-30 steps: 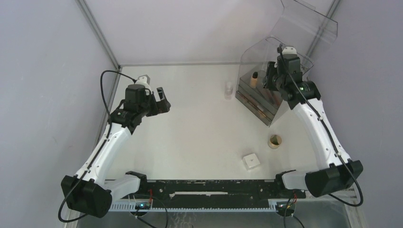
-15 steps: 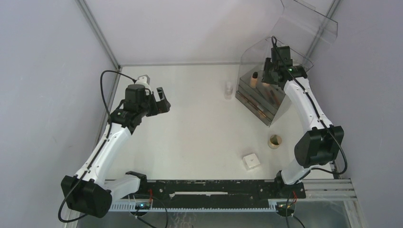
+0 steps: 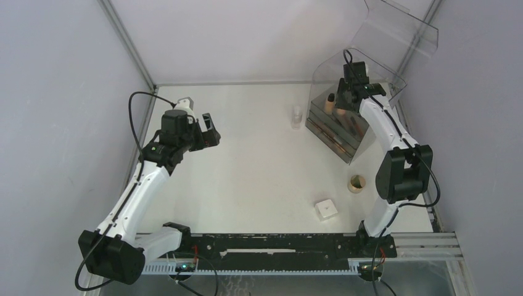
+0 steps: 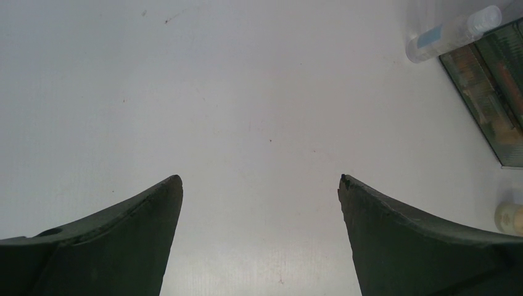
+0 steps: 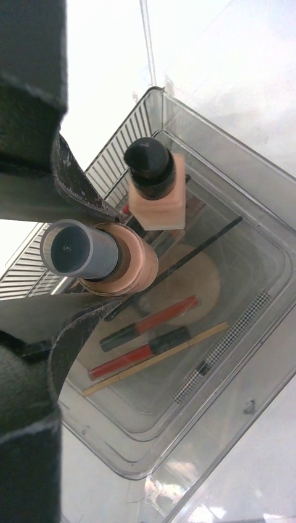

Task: Organize the makeup
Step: Place the makeup in the storage box, then pick up the makeup from the center of the board, then place the makeup in the storage box.

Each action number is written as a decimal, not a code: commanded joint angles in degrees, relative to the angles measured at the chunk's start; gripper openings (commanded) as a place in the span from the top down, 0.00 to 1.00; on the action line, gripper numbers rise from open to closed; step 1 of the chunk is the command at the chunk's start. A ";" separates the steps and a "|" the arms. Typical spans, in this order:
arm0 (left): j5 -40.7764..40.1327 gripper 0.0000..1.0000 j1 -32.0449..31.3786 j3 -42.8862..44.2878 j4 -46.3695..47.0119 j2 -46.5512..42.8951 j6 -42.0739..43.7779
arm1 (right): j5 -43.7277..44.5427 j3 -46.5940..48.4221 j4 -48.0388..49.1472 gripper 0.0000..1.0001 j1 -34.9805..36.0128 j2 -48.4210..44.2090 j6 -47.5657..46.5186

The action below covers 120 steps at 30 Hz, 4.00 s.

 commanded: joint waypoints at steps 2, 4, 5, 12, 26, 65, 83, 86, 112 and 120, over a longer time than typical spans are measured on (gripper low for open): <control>-0.70 0.00 0.34 0.08 0.29 -1.20 -0.07 | 0.99 0.43 5.99 0.84 -0.53 1.40 1.32; -0.76 0.00 0.33 0.08 0.31 -1.26 -0.15 | 1.00 0.44 6.72 0.82 -0.73 2.40 1.26; -0.75 0.00 0.33 0.08 0.26 -1.26 -0.19 | 1.12 0.44 7.10 0.82 -0.82 2.84 1.25; -0.31 0.00 0.38 0.08 0.22 -1.10 -0.28 | 0.84 1.91 7.50 0.58 -1.55 5.49 1.28; 1.91 0.00 0.33 -0.10 1.72 0.13 -1.44 | 2.81 1.10 4.55 0.35 0.56 -7.69 0.64; 3.68 0.00 0.36 -3.18 5.45 2.57 -1.22 | -3.61 -50.30 -13.55 0.01 35.09 -30.74 30.77; 2.03 0.00 0.36 -3.53 4.82 0.66 -0.06 | -7.03 -31.80 -7.80 0.65 30.05 -25.60 15.70; 1.34 0.00 0.40 -3.97 4.33 -0.78 -0.06 | -6.62 -20.68 -9.80 0.67 26.14 -22.15 11.11; -2.76 0.00 0.42 -3.49 0.57 -4.71 2.22 | 1.67 12.38 -19.56 0.66 -0.85 -5.07 3.93; -2.94 0.00 0.48 -3.01 0.14 -4.75 2.40 | 2.72 7.37 -15.29 0.66 -3.18 -5.44 7.41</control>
